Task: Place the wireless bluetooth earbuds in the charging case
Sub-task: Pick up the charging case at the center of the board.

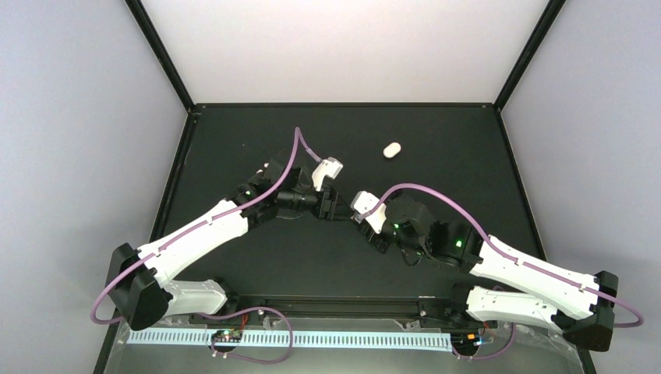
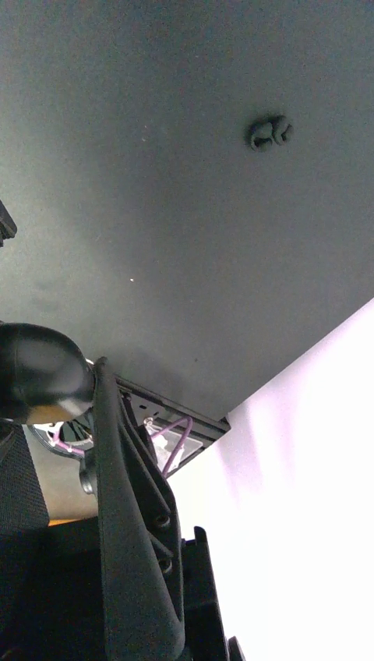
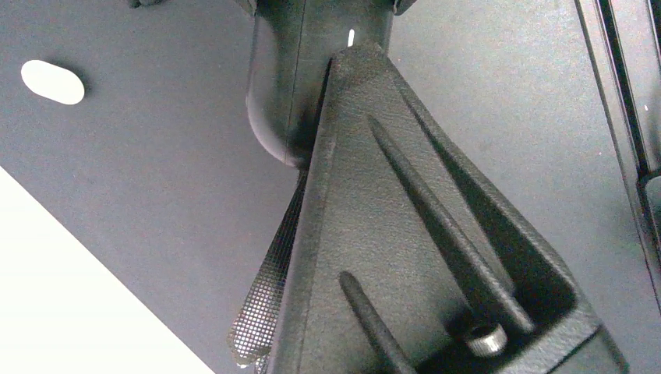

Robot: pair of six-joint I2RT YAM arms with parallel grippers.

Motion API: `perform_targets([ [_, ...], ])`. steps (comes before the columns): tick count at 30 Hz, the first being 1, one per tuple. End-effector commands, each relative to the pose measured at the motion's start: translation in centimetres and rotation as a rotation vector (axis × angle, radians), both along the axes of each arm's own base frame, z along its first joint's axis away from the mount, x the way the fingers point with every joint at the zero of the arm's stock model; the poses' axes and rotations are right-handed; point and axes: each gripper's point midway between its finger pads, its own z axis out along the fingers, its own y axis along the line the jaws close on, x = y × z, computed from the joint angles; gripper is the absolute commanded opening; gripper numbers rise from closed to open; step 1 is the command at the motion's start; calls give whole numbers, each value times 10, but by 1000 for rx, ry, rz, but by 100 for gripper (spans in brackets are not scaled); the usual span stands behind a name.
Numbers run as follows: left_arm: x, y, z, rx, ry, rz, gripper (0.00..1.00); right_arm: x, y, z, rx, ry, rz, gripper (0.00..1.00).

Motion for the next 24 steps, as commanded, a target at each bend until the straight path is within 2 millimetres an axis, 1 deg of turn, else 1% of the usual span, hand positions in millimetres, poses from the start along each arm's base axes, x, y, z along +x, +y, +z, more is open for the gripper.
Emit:
perform_targets([
  [1,-2,-10,25,-64,-21,-31,62,0,5,12,33,-26,10,35],
  [8,-6,-14,20,-71,-2,-48,60,1,7,13,46,-29,10,35],
  [24,-12,-17,16,-84,21,-64,45,2,6,12,46,-33,-2,35],
])
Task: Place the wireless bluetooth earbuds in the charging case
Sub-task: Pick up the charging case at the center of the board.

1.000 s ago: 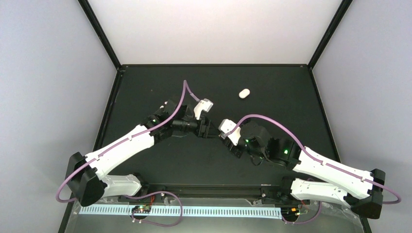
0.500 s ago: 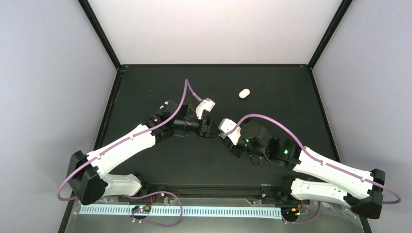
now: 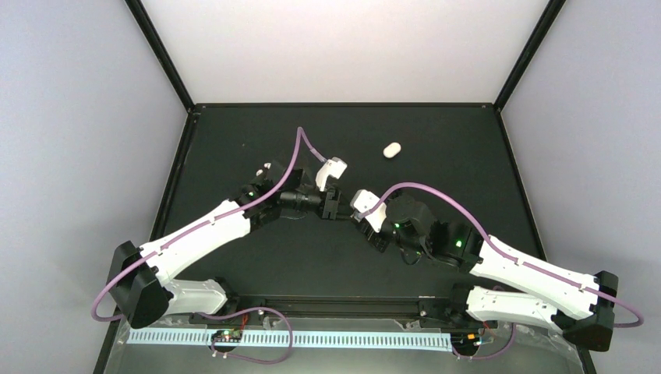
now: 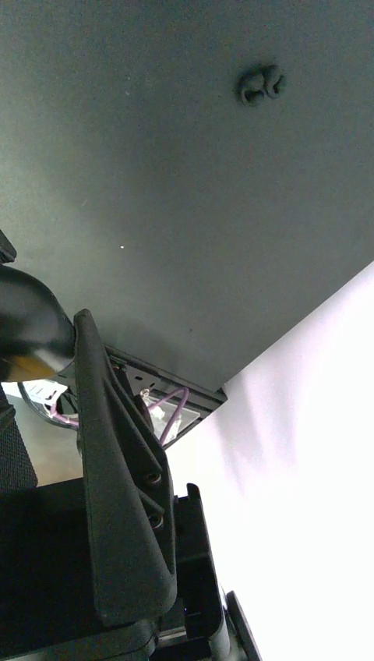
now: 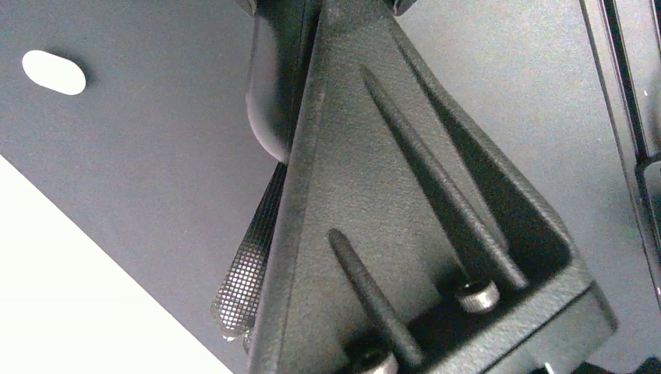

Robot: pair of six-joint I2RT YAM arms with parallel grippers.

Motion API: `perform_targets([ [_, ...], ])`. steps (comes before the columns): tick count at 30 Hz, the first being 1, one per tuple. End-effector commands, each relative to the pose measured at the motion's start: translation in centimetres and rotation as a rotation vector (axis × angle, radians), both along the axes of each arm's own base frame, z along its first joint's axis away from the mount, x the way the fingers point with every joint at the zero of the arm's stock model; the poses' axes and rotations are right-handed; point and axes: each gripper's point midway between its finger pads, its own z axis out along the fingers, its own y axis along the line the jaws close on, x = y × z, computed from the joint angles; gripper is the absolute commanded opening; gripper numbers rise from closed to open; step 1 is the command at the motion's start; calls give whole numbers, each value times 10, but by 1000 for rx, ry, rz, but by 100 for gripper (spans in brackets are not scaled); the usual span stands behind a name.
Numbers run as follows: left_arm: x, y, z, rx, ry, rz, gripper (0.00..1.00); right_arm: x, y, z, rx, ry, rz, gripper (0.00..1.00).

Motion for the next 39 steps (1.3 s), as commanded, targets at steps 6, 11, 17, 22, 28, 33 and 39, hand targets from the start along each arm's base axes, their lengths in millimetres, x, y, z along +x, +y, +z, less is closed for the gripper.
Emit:
perform_targets([
  [6,-7,-3,-1,-14,19,-28,47,3,1,9,21,-35,-15,35],
  [11,-10,-1,-9,-8,34,-32,45,3,1,6,18,-31,-13,35],
  [17,-10,-2,-5,-22,32,-35,39,2,2,6,20,-29,-9,35],
  [22,-10,-4,0,-43,26,-42,35,2,3,5,18,-23,-6,35],
  [28,-11,-3,4,-55,12,-42,23,1,3,4,17,-16,-1,36],
  [33,-11,-2,6,-57,2,-36,18,1,4,7,25,-15,-4,47],
  [39,-4,6,11,-53,-17,24,6,-1,5,25,100,16,-22,86],
])
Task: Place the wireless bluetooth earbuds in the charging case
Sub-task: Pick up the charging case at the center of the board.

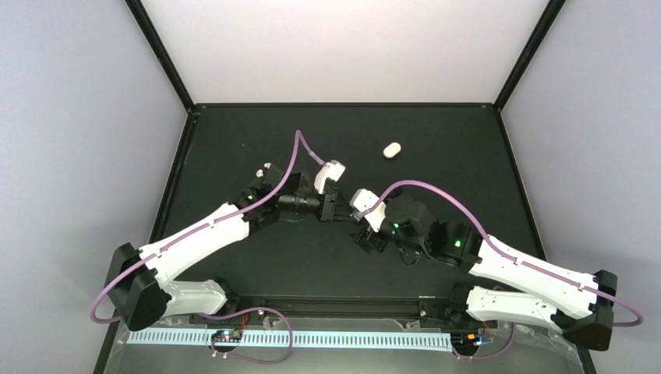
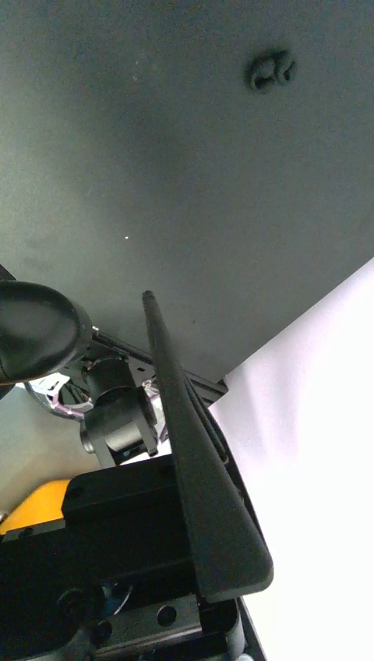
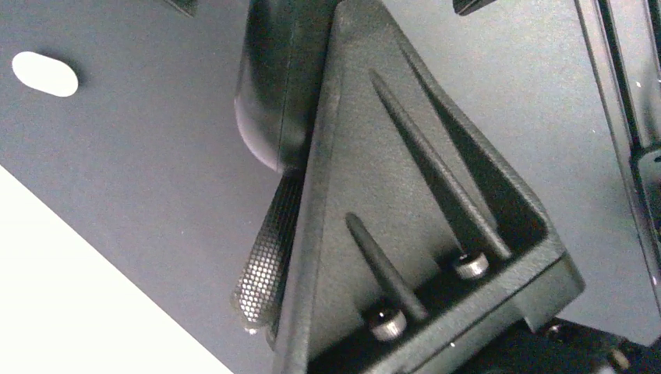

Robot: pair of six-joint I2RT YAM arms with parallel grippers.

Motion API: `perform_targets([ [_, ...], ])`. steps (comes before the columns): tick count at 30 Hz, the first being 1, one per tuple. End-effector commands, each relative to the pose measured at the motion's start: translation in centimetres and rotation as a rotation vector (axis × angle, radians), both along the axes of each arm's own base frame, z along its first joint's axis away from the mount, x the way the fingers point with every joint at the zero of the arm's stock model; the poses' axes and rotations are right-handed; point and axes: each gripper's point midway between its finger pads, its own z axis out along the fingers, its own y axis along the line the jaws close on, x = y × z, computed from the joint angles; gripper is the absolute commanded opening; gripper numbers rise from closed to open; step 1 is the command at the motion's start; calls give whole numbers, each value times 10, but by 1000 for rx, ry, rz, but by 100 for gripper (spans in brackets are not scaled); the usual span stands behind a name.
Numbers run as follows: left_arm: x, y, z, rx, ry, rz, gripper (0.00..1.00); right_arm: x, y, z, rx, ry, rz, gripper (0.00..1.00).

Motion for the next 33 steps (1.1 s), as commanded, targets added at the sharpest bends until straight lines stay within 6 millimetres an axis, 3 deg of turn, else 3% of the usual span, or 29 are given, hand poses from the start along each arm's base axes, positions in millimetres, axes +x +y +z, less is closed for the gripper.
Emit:
perform_targets([
  [1,5,8,19,-33,-57,56,4,-2,2,31,113,12,-18,89],
  [5,11,24,34,-63,-112,114,1,-5,-5,72,267,4,-47,98],
  [8,9,37,55,-139,-200,128,2,-4,-13,106,388,10,-76,100],
  [12,-9,58,92,-254,-394,139,2,-3,-19,144,544,36,-97,100],
  [16,-39,77,125,-375,-587,104,2,-18,-11,170,640,87,-12,100],
  [19,-66,84,141,-442,-690,19,2,-33,-4,185,668,114,83,100],
  [25,-89,87,154,-483,-760,-88,2,-64,4,204,693,139,275,100],
  [28,-93,86,159,-498,-766,-109,1,-65,3,203,714,119,285,100],
  [33,-93,85,162,-504,-764,-123,2,-52,-16,211,771,15,194,100],
])
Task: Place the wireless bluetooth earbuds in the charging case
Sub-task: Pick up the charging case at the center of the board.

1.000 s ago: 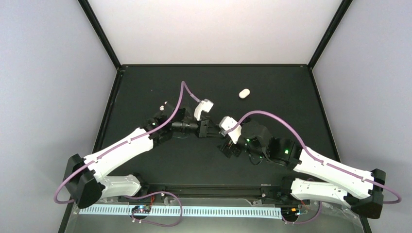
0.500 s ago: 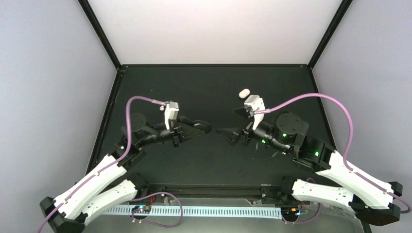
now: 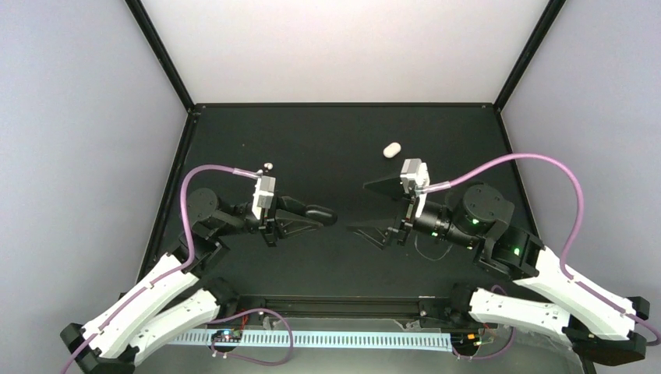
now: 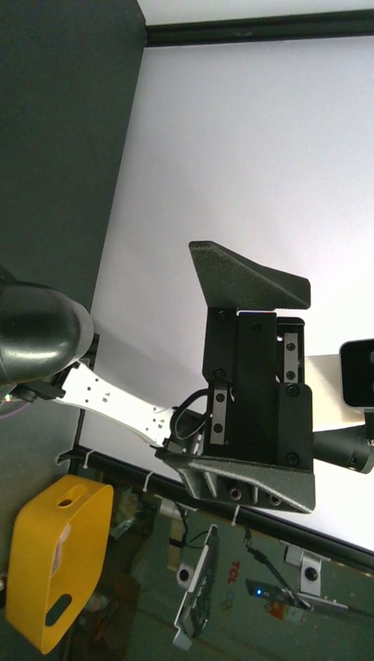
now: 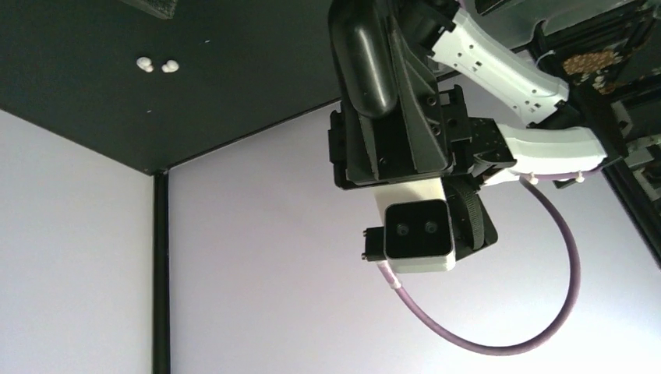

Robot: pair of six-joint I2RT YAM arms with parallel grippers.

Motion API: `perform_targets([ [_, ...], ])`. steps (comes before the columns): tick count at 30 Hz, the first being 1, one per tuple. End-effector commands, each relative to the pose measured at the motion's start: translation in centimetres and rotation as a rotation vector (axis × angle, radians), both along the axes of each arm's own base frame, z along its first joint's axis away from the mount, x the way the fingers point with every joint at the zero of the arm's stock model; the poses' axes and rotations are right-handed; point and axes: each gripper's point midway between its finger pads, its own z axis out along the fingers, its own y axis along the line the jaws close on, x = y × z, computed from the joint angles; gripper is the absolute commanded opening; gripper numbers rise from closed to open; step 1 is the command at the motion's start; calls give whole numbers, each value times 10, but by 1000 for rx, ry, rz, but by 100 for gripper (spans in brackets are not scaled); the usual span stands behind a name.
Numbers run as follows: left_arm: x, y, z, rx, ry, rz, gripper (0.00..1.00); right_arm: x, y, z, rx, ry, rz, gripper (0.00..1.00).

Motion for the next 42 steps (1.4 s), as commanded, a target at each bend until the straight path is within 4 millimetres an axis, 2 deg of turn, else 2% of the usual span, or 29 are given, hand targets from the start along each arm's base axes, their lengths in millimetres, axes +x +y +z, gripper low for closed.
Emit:
perform_targets([
  [1,-10,2,22,-41,-86,-38,2,11,-18,21,66,-67,-104,100],
  [4,-8,3,18,-50,-91,-21,1,26,-15,17,-10,-63,-175,100],
  [10,-34,18,16,-127,-347,-33,2,35,-3,-3,-69,-73,-187,100],
  [16,-49,18,20,-135,-467,-104,2,40,-10,-17,-91,-75,-231,100],
  [19,-54,17,21,-148,-526,-137,2,48,-20,-32,-117,-94,-300,100],
  [26,-44,2,14,-80,-629,-160,2,59,-33,-57,-167,-109,-391,100],
  [33,-30,-10,29,-65,-614,-165,2,73,-48,-55,-234,-114,-500,100],
  [36,-12,-15,33,-18,-535,-105,2,81,-59,-53,-241,-93,-575,100],
  [39,-1,-14,37,-22,-484,-41,2,95,-69,-71,-295,-63,-685,100],
  [42,2,-4,47,-105,-447,40,2,103,-73,-90,-356,10,-753,100],
])
